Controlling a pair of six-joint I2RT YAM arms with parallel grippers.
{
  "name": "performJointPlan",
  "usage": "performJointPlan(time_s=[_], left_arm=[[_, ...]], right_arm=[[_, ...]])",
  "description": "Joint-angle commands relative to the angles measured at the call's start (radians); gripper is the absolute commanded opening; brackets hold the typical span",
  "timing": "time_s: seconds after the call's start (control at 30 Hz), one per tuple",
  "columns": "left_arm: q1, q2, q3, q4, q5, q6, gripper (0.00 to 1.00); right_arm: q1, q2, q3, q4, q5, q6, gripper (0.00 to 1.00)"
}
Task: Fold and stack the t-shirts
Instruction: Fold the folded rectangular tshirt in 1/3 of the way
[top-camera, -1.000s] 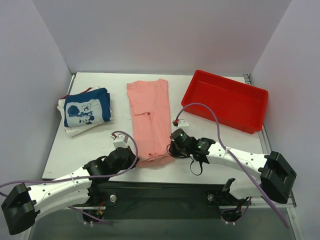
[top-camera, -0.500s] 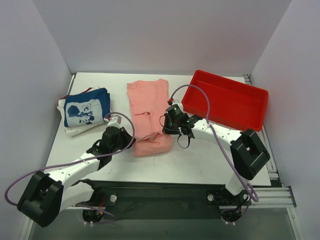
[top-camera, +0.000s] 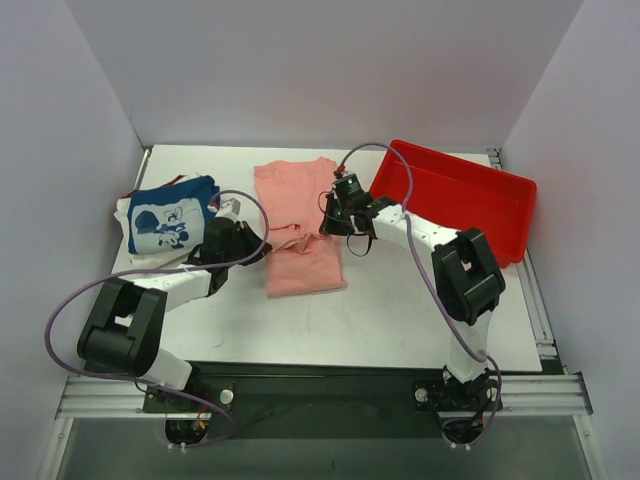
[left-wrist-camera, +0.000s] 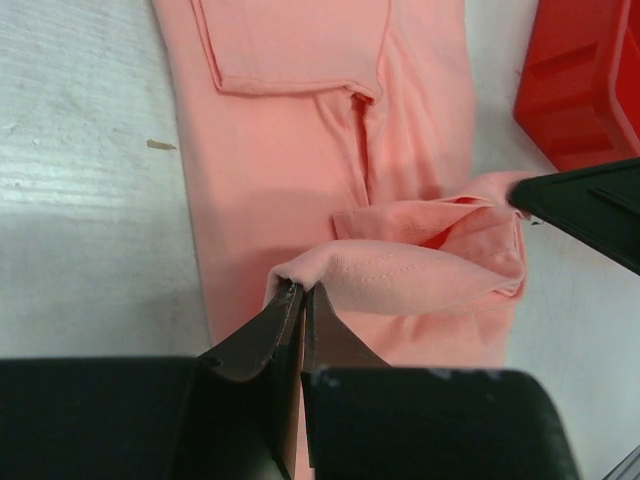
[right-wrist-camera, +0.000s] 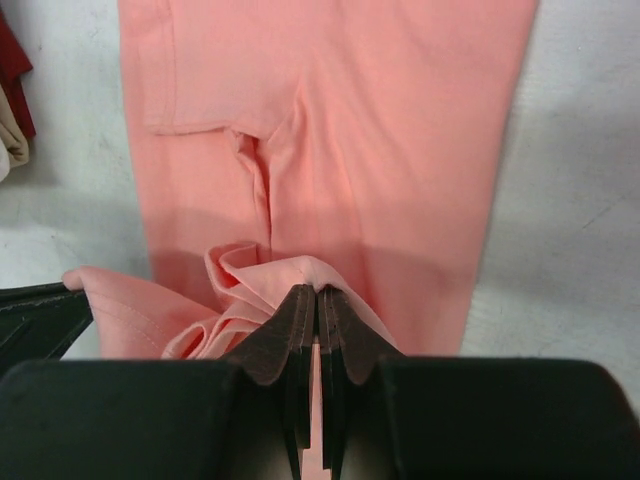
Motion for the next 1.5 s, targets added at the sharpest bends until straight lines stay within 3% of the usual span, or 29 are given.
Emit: performJointPlan(time_s=[0.0,0.33,0.5,0.53,0.7,0.8,0.9,1.23,1.47], left_arm=[[0.035,0.074,0.061,0.083,0.068,0.018,0.0],[0.086,0.18,0.108,0.112,0.08,-0.008,0.03],[0.091,0.174,0.127,0.117,0.08,-0.008,0.32],[0.091,0.165,0.127,0.117,0.08,-0.007,0.44],[0.081,0.03,0.087,0.085,0.038,0.026,0.68],[0.058,-0.082,0.032,0.042,-0.008,0.056,0.72],[0.022,-0.191,-0.024,-0.026,-0.074,0.088,0.74],[-0.049,-0.357,-0.156,-0.195,-0.11,0.13,0.77],[-0.051,-0.343,-0.211,-0.198,-0.076,0.119,0.77]], right_arm=[[-0.015,0.036,0.066,-0.036,-0.027,-0.019,0.0],[-0.032,0.113,0.153,-0.063,-0.024,-0.018,0.0],[-0.042,0.113,0.172,-0.076,-0.012,-0.017,0.03],[-0.04,0.109,0.175,-0.082,-0.012,-0.017,0.09],[-0.039,0.04,0.147,-0.082,-0.001,-0.033,0.41],[-0.032,-0.026,0.089,-0.074,0.014,-0.048,0.52],[-0.017,-0.097,-0.004,-0.048,0.021,-0.053,0.53],[0.012,-0.287,-0.36,0.095,0.022,-0.004,0.48],[0.021,-0.29,-0.446,0.141,-0.013,0.028,0.43]])
